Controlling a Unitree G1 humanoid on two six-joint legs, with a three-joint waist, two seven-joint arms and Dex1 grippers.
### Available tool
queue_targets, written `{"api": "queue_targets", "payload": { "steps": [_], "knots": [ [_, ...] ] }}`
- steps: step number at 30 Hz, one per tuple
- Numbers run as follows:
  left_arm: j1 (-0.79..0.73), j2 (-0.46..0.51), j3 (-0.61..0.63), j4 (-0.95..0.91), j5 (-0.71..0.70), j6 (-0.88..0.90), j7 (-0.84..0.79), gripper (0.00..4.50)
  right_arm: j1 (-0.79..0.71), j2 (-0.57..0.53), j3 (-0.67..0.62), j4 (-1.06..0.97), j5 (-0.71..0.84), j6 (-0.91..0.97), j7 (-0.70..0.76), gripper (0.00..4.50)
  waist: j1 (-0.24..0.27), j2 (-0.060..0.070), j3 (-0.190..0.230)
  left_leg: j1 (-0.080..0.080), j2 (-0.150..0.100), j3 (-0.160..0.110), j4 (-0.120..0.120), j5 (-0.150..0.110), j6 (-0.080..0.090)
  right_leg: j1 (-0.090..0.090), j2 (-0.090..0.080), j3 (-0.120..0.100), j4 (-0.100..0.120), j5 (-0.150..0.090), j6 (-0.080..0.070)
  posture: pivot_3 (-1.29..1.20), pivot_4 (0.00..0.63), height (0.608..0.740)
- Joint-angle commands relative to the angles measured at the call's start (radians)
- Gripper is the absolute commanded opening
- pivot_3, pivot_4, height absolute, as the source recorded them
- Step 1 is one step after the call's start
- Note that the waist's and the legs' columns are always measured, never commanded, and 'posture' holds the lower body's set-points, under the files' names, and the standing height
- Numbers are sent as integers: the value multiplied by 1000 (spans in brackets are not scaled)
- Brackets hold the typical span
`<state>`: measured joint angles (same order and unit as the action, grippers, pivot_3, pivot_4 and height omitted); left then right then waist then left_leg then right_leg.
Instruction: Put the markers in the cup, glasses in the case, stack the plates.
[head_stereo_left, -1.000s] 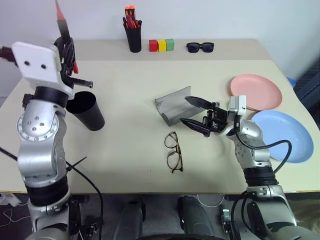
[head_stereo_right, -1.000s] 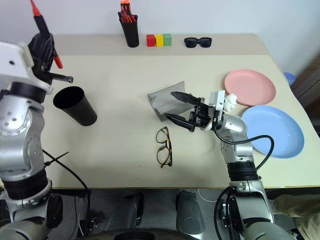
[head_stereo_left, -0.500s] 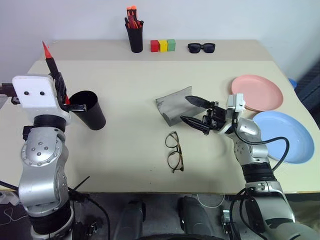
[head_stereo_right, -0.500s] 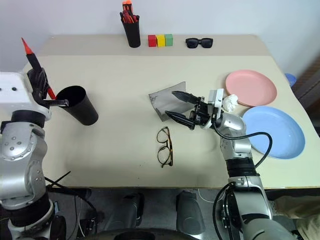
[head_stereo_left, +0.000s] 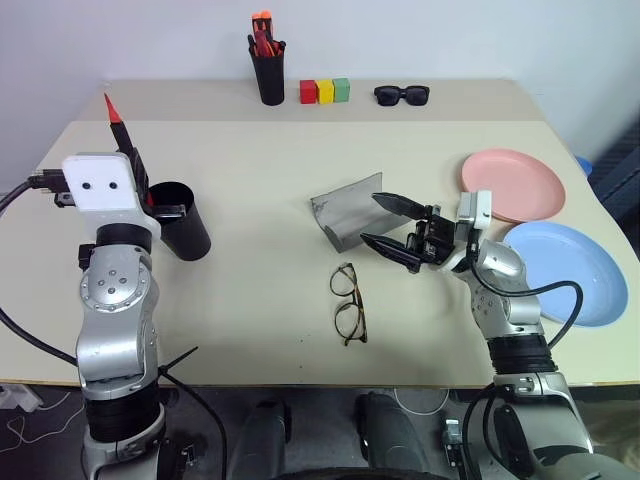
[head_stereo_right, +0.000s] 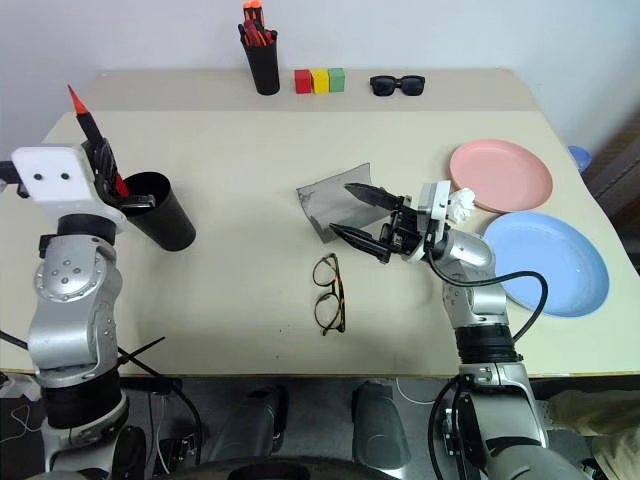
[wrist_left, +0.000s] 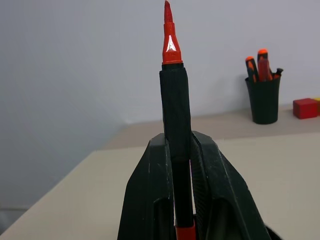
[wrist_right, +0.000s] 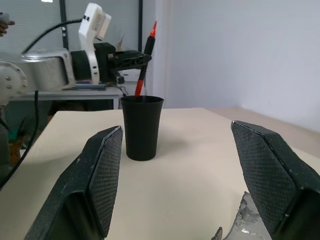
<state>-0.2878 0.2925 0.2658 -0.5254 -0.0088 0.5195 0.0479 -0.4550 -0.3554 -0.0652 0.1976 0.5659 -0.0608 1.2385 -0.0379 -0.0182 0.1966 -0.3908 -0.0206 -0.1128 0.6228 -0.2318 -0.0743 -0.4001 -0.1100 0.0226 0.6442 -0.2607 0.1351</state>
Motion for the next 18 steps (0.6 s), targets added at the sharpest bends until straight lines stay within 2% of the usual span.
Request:
{"api": "queue_targets", "payload": {
  "steps": [1, 7, 14, 18],
  "knots": [
    [-14, 3, 2, -8, 16, -36, 5, 16, 9, -4, -23, -34, 28, -7, 18, 3539, -1, 0, 0, 0, 0, 0, 0, 0, 0, 0, 0, 0, 0, 0, 0, 0, 150, 740],
    [-11, 1, -13, 14, 27, -57, 10, 16, 23, 5, -19, -32, 25, -23, 34, 3539, -1, 0, 0, 0, 0, 0, 0, 0, 0, 0, 0, 0, 0, 0, 0, 0, 150, 740],
    [-11, -6, -19, 21, 7, -57, -17, 3271, 24, 8, -17, -41, 21, -26, 23, 3539, 0, 0, 0, 0, 0, 0, 0, 0, 0, 0, 0, 0, 0, 0, 0, 0, 150, 740],
    [-25, -8, -28, -3, -35, -40, -62, 3271, 28, 5, -21, -45, 18, -27, 10, 3539, 0, 0, 0, 0, 0, 0, 0, 0, 0, 0, 0, 0, 0, 0, 0, 0, 150, 740]
  ]
}}
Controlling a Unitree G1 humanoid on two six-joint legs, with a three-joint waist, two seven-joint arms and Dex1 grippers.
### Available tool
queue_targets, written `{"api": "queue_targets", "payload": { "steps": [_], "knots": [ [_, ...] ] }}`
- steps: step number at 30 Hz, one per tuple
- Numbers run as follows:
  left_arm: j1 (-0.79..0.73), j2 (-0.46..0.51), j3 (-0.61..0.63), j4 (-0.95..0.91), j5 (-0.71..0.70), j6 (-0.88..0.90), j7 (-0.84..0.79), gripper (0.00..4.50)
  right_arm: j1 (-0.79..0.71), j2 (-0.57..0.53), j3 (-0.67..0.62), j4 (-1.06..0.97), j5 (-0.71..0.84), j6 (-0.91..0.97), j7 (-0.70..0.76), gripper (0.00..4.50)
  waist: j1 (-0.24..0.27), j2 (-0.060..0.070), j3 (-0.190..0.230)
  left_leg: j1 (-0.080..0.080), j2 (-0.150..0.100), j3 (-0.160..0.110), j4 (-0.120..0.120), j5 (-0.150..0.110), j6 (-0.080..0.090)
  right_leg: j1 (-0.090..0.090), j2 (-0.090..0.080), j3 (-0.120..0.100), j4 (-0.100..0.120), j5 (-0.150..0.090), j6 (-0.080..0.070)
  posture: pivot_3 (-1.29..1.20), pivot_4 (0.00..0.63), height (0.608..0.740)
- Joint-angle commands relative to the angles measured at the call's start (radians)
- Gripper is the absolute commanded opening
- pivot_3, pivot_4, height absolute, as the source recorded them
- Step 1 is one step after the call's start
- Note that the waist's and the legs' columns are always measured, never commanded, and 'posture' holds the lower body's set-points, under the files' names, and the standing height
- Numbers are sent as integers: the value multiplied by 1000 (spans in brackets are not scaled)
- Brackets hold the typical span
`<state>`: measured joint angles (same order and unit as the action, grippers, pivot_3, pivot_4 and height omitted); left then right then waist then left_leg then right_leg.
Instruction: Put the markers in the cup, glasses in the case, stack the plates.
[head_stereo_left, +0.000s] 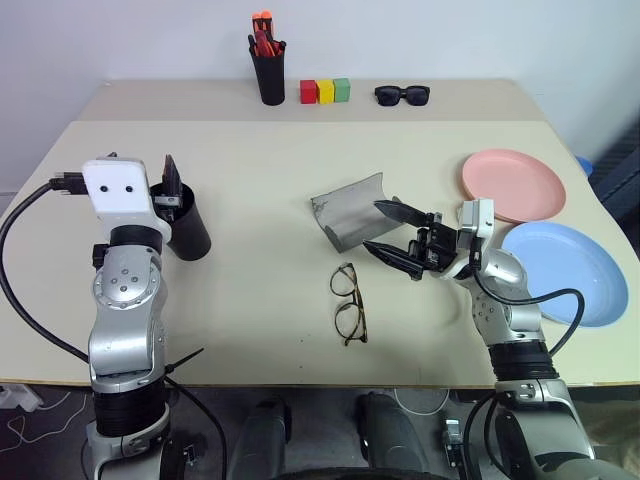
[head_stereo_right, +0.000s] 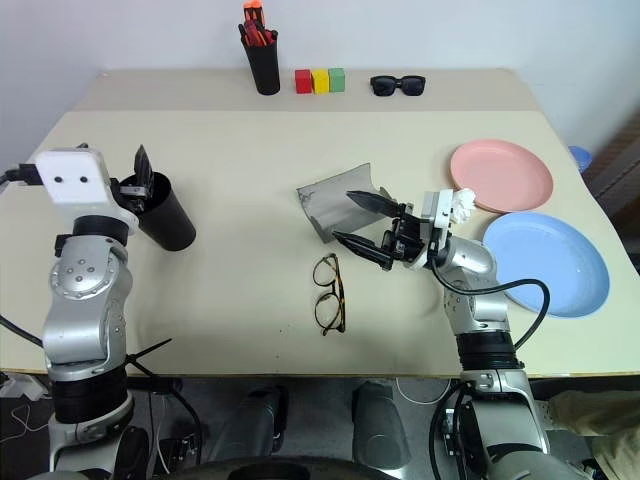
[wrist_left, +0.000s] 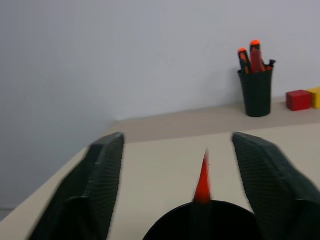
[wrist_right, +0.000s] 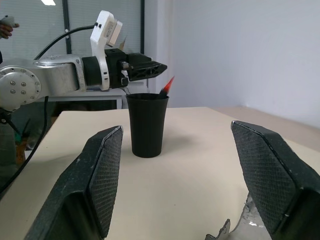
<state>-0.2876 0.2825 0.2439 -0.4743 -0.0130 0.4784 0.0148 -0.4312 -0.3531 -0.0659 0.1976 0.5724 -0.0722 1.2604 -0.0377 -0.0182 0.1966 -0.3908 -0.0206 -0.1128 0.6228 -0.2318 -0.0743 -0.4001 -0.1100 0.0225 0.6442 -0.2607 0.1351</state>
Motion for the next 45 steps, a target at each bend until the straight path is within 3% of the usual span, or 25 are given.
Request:
{"api": "queue_targets", "payload": {
  "steps": [1, 6, 10, 14, 18, 22, 33, 45],
  "knots": [
    [-46, 6, -8, -61, -48, 4, -45, 3271, 6, 1, -25, -45, 10, -16, -21, 3539, 0, 0, 0, 0, 0, 0, 0, 0, 0, 0, 0, 0, 0, 0, 0, 0, 150, 740],
    [-253, 59, -16, -52, -236, 247, -182, 3271, 35, -20, -47, -71, -11, 2, -98, 3539, 16, -1, 0, -1, 0, -1, 1, 0, 0, 0, 0, -1, 0, 0, 0, 0, 150, 740],
    [-452, 193, -108, 115, -403, 434, -459, 3271, 96, -46, -60, -140, -38, 44, -199, 3539, 20, 0, 0, -1, 0, -1, 0, 0, 0, 0, 0, -1, 0, 0, 0, 0, 150, 740],
    [-563, 298, -243, 279, -422, 423, -682, 3271, 146, -63, -72, -198, -45, 60, -252, 3539, 12, 0, 0, -1, 0, 0, 0, 0, 0, 0, 0, -1, -1, 0, 0, 0, 150, 740],
    [-703, 355, -500, 522, -350, 357, -988, 3271, 214, -93, -105, -237, -78, 34, -303, 3539, 11, 0, 1, -1, 0, 0, -1, 0, 0, 0, 1, -1, -1, 0, 0, 0, 150, 740],
    [-815, 294, -640, 749, -258, 262, -1116, 3271, 255, -91, -121, -258, -78, 17, -327, 3539, 14, 0, 1, -1, 0, 0, -2, 0, 0, 0, 1, 0, -3, 0, 0, 0, 150, 740],
    [-986, 101, -679, 1074, -199, 198, -1358, 3271, 278, -89, -121, -251, -96, -36, -351, 3539, 13, 0, 2, -3, 0, 0, -2, 0, 1, -1, 1, -1, -6, 0, 1, 0, 150, 740],
    [-1012, -25, -754, 1231, -19, 151, -1340, 3271, 276, -88, -122, -216, -98, -78, -347, 3539, 19, -1, 2, -4, 0, 0, -2, 0, 1, -1, 1, -1, -6, 0, 1, 0, 150, 740]
  ]
}}
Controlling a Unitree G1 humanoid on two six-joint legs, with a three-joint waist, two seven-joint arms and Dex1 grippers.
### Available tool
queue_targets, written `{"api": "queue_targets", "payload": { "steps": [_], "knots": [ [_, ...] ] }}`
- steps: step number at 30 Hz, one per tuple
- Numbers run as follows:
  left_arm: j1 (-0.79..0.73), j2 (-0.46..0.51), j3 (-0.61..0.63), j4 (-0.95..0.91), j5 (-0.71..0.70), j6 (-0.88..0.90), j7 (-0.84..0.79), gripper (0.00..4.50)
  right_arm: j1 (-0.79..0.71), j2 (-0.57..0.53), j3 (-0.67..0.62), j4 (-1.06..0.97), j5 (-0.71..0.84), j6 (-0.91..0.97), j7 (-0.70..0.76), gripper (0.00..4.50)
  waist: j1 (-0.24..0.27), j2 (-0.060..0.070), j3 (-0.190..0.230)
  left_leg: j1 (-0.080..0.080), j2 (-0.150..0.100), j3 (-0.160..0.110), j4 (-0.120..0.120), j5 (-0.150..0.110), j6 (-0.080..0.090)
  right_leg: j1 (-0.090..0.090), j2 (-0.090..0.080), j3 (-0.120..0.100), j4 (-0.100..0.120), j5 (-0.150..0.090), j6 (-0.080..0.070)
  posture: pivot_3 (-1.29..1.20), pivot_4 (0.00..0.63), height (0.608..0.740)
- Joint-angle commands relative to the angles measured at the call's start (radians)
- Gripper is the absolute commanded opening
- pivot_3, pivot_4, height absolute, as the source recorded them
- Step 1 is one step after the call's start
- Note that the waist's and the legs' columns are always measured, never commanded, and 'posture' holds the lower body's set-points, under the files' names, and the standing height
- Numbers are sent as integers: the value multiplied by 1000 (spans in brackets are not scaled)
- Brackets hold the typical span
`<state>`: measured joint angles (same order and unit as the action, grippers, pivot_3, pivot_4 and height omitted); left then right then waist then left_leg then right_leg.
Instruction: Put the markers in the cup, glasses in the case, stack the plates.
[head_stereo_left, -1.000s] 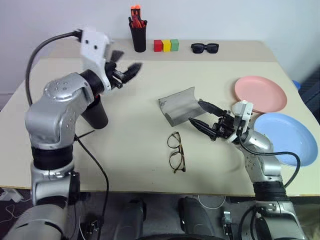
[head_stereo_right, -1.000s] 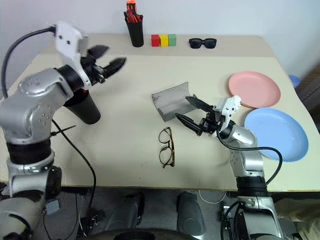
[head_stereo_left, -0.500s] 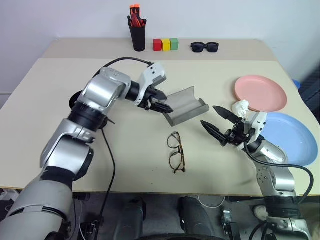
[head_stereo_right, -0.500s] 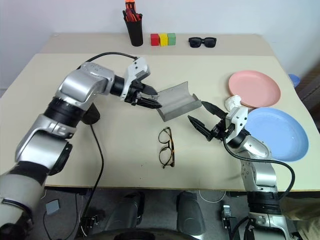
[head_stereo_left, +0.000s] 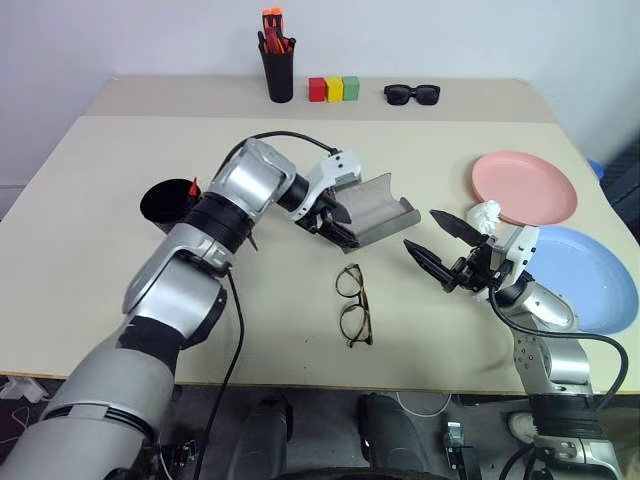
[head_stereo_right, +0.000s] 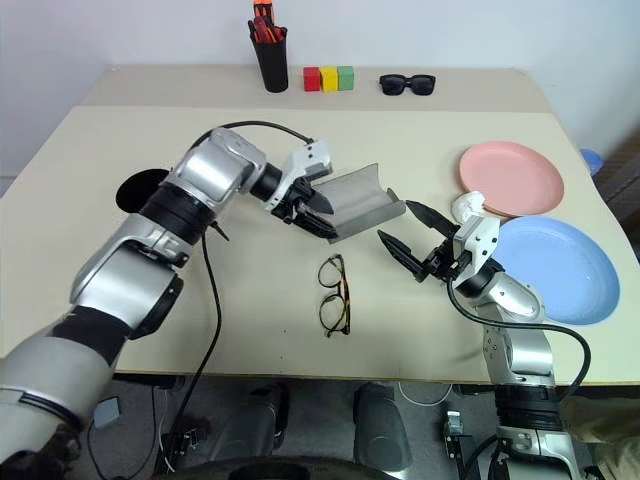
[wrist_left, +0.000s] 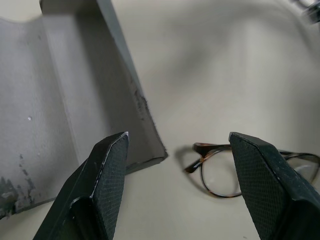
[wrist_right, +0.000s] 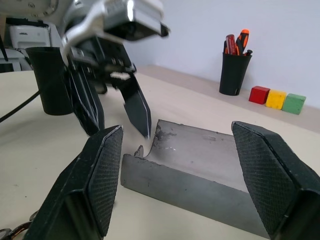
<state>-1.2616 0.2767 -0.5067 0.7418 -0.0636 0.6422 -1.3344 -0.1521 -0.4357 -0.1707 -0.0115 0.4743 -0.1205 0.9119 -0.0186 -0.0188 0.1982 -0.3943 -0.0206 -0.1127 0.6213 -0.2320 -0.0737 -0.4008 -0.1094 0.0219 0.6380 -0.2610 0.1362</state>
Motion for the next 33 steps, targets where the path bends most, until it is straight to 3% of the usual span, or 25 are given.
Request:
{"api": "queue_targets", "payload": {
  "steps": [1, 4, 6, 8, 12, 18, 25, 33],
  "knots": [
    [-40, -38, -8, 38, 48, -16, 21, 3271, -4, -5, -17, -5, 0, -31, 2, 3539, 0, 0, 0, 0, 0, 0, 0, 0, 0, 0, 0, 0, 0, 0, 0, 0, 150, 740],
    [-51, -88, -9, 108, 90, -28, 73, 3271, -2, -7, -17, -4, 2, -37, 2, 3539, -2, 0, 0, 0, 0, 0, 0, 0, 0, 0, 0, 0, 0, 0, 0, 0, 150, 740],
    [-67, -128, 7, 171, 112, -38, 142, 2754, 3, -8, -18, -9, 3, -38, 0, 3539, -1, 0, 0, 0, 0, 0, 0, 0, 0, 0, 0, 0, 0, 0, 0, 0, 150, 740],
    [-69, -146, 0, 201, 135, -63, 152, 2038, 8, -9, -17, -23, 4, -34, -5, 3539, -2, 0, 0, 0, 0, 0, 0, 0, 0, 0, 0, 0, 0, 0, 0, 0, 150, 740],
    [-74, -162, 16, 219, 146, -72, 158, 76, 10, -12, -14, -47, 4, -20, -20, 3539, -2, 0, 0, 0, 0, 0, 0, 0, 0, 0, 0, 0, 0, 0, 1, 0, 150, 740],
    [-42, -116, 4, 167, 184, -162, 136, 76, 8, -11, -4, -83, 0, 8, -49, 3539, -2, 0, 0, 0, 0, 0, 0, 0, 0, 0, 0, 0, 0, 0, 1, 0, 150, 740],
    [-6, -10, -1, 57, 204, -146, 50, 76, 9, -11, 1, -109, 0, 28, -72, 3539, -2, 0, 0, 0, 0, 0, 0, 0, 0, 0, 0, 0, 0, 0, 1, 0, 150, 740],
    [122, 151, -2, -286, 193, 3, -51, 76, 30, -8, 5, -123, 3, 34, -77, 3539, -2, 0, 0, 0, 0, 0, 0, 0, 0, 0, 0, 0, 1, 0, 1, 0, 150, 740]
  ]
}}
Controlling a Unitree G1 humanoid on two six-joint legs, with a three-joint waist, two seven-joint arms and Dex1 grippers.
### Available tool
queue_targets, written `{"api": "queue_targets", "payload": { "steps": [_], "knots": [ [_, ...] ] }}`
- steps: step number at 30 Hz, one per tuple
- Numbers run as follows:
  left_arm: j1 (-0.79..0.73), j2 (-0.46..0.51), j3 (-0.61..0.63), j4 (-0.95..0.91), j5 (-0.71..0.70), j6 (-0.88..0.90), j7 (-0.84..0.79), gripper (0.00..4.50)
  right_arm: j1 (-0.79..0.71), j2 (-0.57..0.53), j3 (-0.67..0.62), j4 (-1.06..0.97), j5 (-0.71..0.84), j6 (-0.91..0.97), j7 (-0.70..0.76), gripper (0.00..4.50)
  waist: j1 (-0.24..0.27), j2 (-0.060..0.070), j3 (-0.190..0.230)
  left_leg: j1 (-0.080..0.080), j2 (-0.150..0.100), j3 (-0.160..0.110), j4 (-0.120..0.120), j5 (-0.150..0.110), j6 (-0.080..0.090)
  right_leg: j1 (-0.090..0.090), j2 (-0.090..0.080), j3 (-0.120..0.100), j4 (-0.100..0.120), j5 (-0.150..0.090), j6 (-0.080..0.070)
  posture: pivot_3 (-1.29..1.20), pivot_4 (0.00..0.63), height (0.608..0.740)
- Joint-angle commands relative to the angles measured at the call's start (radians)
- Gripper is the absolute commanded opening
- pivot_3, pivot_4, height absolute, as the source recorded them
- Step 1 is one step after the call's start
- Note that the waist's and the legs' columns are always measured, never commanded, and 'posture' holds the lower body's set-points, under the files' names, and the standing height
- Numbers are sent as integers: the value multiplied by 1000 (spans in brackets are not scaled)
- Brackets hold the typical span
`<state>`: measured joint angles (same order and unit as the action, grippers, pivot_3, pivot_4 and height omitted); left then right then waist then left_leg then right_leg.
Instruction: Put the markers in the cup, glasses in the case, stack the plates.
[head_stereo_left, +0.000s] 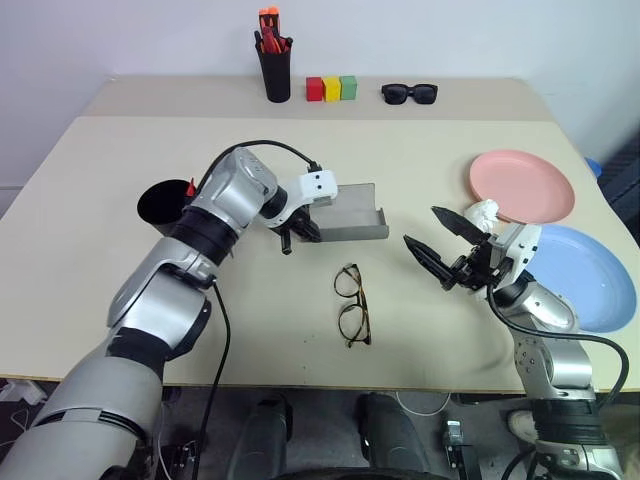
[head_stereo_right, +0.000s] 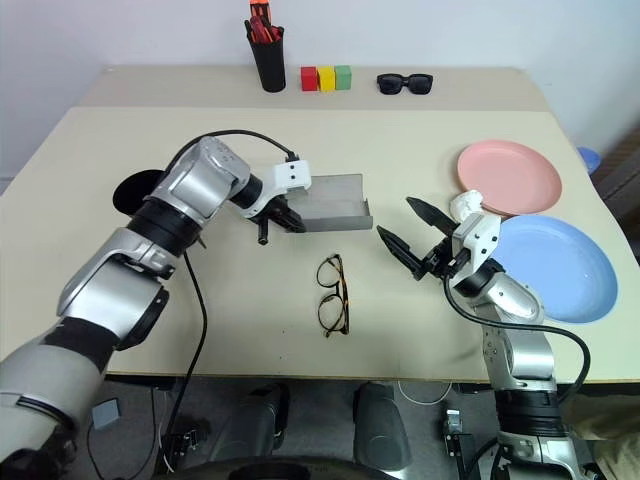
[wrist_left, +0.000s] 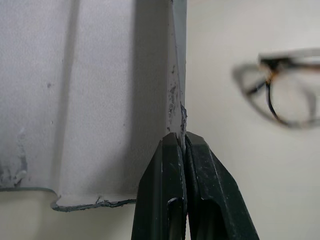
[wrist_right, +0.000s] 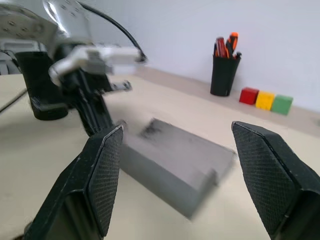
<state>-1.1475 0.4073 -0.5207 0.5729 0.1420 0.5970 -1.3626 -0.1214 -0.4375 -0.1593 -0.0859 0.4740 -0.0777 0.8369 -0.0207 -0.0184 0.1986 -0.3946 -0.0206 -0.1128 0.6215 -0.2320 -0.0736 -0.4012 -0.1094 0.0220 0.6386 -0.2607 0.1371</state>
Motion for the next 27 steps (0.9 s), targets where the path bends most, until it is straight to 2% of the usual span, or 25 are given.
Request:
{"api": "queue_targets", "payload": {
  "steps": [1, 5, 9, 11, 18, 21, 25, 27],
  "knots": [
    [20, 31, 14, -152, -16, 72, -24, 76, 3, -6, -6, -51, 5, -7, -2, 3539, 0, 0, 0, 0, 0, 0, 0, 0, 0, 0, 0, 0, 0, 0, 0, 0, 150, 740],
    [68, 65, 13, -260, -24, 110, -28, 76, 14, -6, -5, -57, 5, -2, -3, 3539, 0, 0, 0, 0, 0, 0, 1, 0, 0, 0, 0, 0, 1, 0, 0, 0, 150, 740],
    [94, 70, 4, -276, -18, 105, -5, 76, 27, -8, -4, -49, 1, -4, 2, 3539, 1, 0, 0, 0, 0, 0, 1, 0, 0, 0, 0, 0, 1, 0, 0, 0, 150, 740],
    [100, 75, -4, -269, -6, 80, 12, 913, 35, -10, -8, -46, 2, -1, 2, 3539, 1, 0, 0, 0, 0, 0, 1, 0, 0, 0, 0, 0, 2, 0, 0, 0, 150, 740],
    [107, 65, 1, -239, 3, 55, 61, 4467, 58, -2, -21, -48, -15, 7, -44, 3539, 1, 0, 0, 1, 0, 0, 1, 0, 0, 0, 0, 0, 2, 0, 0, 0, 150, 740],
    [106, 60, 29, -268, -21, 71, 76, 4467, 72, -11, -27, -73, -29, 68, -105, 3539, 1, 0, 0, 1, 0, 0, 1, 0, 0, 0, 0, 0, 2, 0, 0, 0, 150, 740],
    [103, 38, 134, -369, -95, 138, 134, 4467, 112, -61, -45, -183, -45, 274, -235, 3539, 3, 0, 0, 0, 0, 0, 2, 0, 0, 0, 0, 0, 2, 0, 0, 0, 150, 740],
    [146, 38, 188, -456, -136, 78, 159, 4467, 148, -94, -63, -242, 22, 375, -231, 3539, 4, 0, 0, 0, 0, 0, 2, 0, 0, 0, 0, 0, 2, 0, 0, 0, 150, 740]
  ]
}}
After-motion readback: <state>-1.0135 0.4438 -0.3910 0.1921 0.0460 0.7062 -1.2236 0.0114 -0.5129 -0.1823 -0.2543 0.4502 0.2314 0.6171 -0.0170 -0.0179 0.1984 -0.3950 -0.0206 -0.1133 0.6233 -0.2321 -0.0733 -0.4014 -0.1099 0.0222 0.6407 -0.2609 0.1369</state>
